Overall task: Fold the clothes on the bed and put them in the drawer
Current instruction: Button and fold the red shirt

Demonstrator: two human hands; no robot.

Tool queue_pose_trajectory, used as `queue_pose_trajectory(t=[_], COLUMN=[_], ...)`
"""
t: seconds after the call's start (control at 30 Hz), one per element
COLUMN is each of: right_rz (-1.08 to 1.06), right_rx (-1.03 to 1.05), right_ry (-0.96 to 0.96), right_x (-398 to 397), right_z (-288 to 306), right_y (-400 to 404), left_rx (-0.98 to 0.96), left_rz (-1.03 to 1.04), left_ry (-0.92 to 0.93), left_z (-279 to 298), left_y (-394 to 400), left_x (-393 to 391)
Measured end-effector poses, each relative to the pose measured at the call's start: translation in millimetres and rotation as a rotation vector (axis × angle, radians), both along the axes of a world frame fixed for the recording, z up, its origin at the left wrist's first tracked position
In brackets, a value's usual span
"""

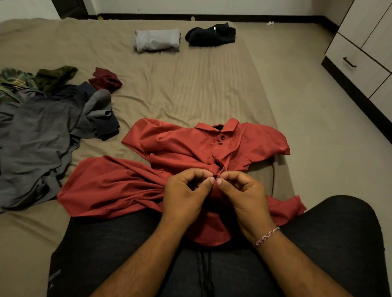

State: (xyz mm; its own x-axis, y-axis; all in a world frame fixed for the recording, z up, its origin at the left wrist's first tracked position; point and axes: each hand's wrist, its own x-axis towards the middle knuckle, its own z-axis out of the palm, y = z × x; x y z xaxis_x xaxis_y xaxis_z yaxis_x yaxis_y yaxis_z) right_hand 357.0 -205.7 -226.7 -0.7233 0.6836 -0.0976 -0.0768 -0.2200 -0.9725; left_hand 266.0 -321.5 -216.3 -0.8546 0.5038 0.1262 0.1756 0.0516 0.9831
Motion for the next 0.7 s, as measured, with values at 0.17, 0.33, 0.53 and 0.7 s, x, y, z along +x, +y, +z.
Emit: queue_pose_trajectory(t=[0.17,0.33,0.53,0.7], right_rz=[-0.008,-0.049,-0.073,-0.072], right_rx=[0.075,0.339,0.477,0.545], right_ry=[-0.024,-0.113,-0.161,-0.202], right_x=[1.2,-0.9,-0.3,-0.4], right_z=[2.5,0.8,1.0,0.6], right_y=[0.0,-1.8,-6.2,-7.7], left_rx=[-0.022,-0.043,-0.105,-0.153], left_rz=[-0.004,0.002,0.001,0.014], left_ry=[0.01,-0.024,-0.032,0.005], left_z=[4.0,4.5,-0.5,-1.2], left_y=[1.3,0.8,1.7,2.1], left_x=[3.1,3.7,0.4,-1.1])
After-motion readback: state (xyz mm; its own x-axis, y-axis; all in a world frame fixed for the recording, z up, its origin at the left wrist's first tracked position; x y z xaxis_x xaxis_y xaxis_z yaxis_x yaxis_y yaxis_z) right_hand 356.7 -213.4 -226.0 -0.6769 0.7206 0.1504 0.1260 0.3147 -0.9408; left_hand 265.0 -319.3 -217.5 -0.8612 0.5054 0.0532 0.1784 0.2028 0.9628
